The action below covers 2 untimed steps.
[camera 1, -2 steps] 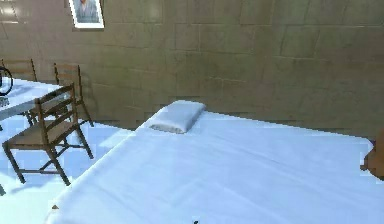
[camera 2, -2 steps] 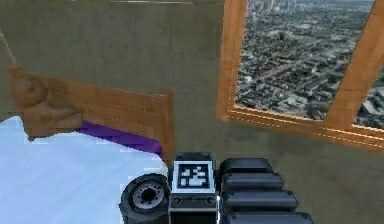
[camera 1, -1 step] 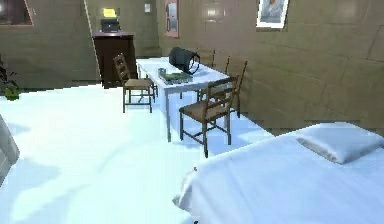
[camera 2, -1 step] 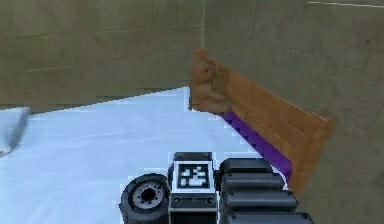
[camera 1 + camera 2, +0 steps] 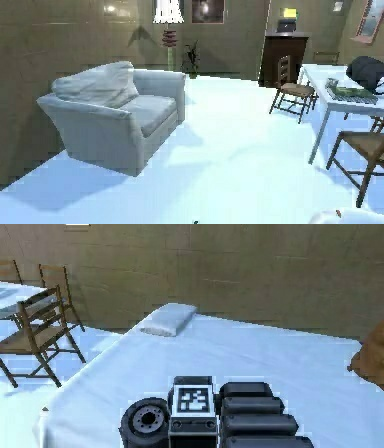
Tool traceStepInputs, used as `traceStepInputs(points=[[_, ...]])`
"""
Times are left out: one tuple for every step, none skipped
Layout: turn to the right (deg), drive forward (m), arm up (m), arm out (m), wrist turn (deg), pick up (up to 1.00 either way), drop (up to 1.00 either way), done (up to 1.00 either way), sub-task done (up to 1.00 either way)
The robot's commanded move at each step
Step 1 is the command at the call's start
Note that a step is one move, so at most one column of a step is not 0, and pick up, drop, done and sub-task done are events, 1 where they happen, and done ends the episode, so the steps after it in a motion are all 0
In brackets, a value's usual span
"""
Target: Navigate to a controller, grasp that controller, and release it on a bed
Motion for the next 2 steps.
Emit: traceStepInputs(points=[[-36.0,0.0,0.0,0.0,0.0,0.0,0.0,0.0,0.0],[-45.0,0.0,0.0,0.0,0.0,0.0,0.0,0.0,0.0]])
